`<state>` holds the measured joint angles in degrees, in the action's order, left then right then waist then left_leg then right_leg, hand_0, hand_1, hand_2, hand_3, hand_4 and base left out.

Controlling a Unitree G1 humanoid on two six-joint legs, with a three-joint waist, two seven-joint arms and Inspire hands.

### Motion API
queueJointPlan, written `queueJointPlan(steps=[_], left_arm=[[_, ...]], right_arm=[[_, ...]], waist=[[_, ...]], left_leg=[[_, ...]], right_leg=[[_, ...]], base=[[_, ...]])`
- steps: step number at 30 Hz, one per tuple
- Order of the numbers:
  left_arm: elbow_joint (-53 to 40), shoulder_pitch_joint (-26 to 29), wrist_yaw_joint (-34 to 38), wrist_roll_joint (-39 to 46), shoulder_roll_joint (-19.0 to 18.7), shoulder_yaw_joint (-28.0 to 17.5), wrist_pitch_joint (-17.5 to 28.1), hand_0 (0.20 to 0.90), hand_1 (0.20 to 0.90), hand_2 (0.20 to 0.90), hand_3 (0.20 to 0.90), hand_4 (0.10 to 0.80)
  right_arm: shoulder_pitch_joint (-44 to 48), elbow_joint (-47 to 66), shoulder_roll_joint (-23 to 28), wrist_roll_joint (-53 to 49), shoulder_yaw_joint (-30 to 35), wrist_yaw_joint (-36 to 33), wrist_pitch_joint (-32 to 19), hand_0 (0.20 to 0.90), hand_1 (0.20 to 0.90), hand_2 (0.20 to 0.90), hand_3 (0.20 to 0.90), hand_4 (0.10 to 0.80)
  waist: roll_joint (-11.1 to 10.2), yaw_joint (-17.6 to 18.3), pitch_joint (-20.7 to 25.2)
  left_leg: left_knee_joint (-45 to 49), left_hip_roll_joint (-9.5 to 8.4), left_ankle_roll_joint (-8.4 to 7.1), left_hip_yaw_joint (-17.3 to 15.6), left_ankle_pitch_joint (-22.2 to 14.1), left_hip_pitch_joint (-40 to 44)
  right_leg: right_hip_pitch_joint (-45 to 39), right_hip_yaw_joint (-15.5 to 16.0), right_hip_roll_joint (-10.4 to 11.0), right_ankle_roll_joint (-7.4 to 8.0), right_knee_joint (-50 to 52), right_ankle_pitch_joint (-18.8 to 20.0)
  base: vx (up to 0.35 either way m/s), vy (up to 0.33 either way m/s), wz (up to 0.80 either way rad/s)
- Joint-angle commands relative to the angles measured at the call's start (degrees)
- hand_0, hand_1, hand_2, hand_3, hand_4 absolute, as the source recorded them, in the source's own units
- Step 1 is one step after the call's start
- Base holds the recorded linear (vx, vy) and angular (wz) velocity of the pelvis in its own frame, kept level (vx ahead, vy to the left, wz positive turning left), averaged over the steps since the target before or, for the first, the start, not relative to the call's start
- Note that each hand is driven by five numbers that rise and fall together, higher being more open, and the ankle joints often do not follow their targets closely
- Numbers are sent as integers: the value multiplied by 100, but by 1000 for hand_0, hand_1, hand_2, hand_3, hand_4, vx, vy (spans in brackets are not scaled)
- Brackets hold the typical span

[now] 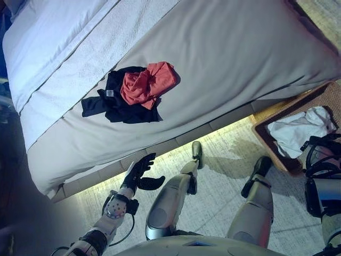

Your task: Pick up the clothes from the bed and place them into the basket

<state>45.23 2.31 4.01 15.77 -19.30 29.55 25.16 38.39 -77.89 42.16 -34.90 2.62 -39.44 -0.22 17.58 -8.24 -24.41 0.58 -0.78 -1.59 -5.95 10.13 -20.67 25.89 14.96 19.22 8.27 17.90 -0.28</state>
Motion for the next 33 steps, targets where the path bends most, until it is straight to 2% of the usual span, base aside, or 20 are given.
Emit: queueJointPlan(steps=[1, 4, 7, 14, 15, 17, 23, 27, 33], left_arm=[[33, 53, -1, 244, -335, -56, 151, 900, 900, 900, 900, 800], [91, 40, -15, 149, -344, -140, 37, 900, 900, 900, 900, 800], [239, 15, -37, -21, -331, -281, -108, 900, 900, 900, 900, 800], [616, -206, 290, -397, 60, -453, -251, 900, 900, 900, 900, 800], [616, -206, 290, -397, 60, -453, -251, 900, 900, 900, 900, 800], [732, -282, 399, -575, 205, -469, -318, 900, 900, 900, 900, 800], [930, -284, 384, -604, 401, -738, -584, 900, 900, 900, 900, 800], [973, -297, 309, -548, 442, -934, -725, 900, 900, 900, 900, 800], [1126, -383, 236, -615, 465, -1116, -948, 900, 900, 900, 900, 800]], right_arm=[[-186, 64, 342, 91, -58, 60, -451, 900, 900, 900, 900, 800], [-445, 316, -60, 395, -238, 120, -785, 900, 900, 900, 900, 800], [-811, 838, -673, 401, -464, 99, -1024, 900, 900, 900, 900, 800], [-1940, 2105, -1945, 499, -981, 75, -1451, 900, 900, 900, 900, 800], [-1940, 2105, -1945, 499, -981, 75, -1451, 900, 900, 900, 900, 800], [-2342, 2530, -2278, 728, -1183, 133, -1553, 900, 900, 900, 900, 800], [-3056, 3764, -2570, 1150, -1542, 310, -1251, 900, 900, 900, 900, 800], [-3441, 4188, -2633, 1286, -1531, 378, -1101, 900, 900, 900, 900, 800], [-3746, 4536, -2697, 1466, -1451, 438, -1044, 900, 900, 900, 900, 800]], waist=[[-104, 51, -42], [-285, 53, 91], [-581, 110, 309], [-1215, 297, 921], [-1215, 297, 921], [-1348, 319, 1137], [-1561, 517, 1549], [-1627, 612, 1675], [-1693, 626, 1689]], left_leg=[[515, -65, -167, 124, -402, -4], [375, 8, -185, 144, -415, 229], [175, 139, -235, 98, -455, 552], [-437, 358, -324, -39, -413, 1420], [-437, 358, -324, -39, -413, 1420], [-518, 436, -336, -67, -403, 1539], [-485, 530, -326, -233, -511, 1964], [-458, 570, -315, -305, -590, 2209], [-423, 586, -285, -243, -658, 2438]], right_leg=[[-523, 430, -643, -497, -460, -17], [-775, 475, -715, -505, -626, 18], [-1098, 462, -820, -491, -938, 102], [-2068, 252, -1089, -389, -1930, 486], [-2068, 252, -1089, -389, -1930, 486], [-2256, 201, -1159, -402, -1885, 411], [-2660, 48, -1282, -467, -1845, 257], [-2892, 2, -1319, -480, -1838, 185], [-3138, 24, -1328, -484, -1825, 137]], base=[[25, -50, -2], [37, -58, 2], [59, -52, 3], [110, -46, -11], [105, -15, -9], [131, -13, -12], [149, 22, -11], [128, 8, -14], [83, -28, 0]])
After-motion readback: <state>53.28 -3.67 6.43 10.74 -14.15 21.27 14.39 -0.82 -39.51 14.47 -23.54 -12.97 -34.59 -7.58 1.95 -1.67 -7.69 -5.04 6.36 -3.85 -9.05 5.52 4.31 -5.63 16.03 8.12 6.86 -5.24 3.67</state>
